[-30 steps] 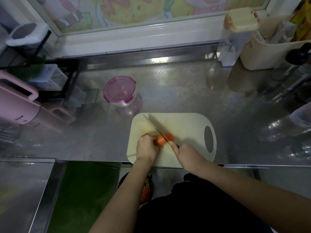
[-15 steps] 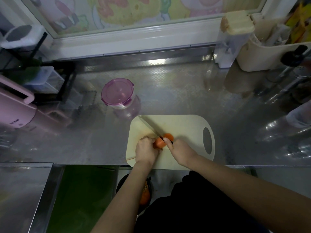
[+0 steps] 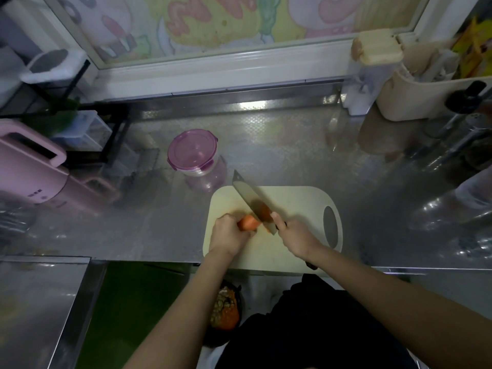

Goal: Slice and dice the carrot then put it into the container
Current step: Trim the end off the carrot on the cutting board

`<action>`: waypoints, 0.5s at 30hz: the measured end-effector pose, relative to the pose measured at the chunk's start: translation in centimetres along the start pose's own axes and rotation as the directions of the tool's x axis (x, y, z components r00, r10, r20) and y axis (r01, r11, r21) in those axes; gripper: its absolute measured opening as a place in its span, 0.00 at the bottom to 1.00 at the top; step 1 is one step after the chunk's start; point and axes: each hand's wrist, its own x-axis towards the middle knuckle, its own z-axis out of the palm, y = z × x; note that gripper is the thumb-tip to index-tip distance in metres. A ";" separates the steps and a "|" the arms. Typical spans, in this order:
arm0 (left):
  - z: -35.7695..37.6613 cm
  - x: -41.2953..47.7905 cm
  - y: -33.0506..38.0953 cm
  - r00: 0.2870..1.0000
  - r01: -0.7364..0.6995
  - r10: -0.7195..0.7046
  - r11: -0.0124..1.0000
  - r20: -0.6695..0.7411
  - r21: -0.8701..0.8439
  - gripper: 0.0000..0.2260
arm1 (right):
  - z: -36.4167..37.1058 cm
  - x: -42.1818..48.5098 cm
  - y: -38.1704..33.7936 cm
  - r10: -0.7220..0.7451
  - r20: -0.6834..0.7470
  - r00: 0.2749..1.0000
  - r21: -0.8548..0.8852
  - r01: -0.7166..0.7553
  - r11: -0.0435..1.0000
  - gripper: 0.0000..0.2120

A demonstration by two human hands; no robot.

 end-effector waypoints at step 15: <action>-0.2 -2.1 -3.0 0.797 0.370 -0.594 0.337 0.110 -0.866 0.15 | 0.5 -1.6 -0.7 -0.127 -0.008 0.992 -0.015 0.127 0.992 0.28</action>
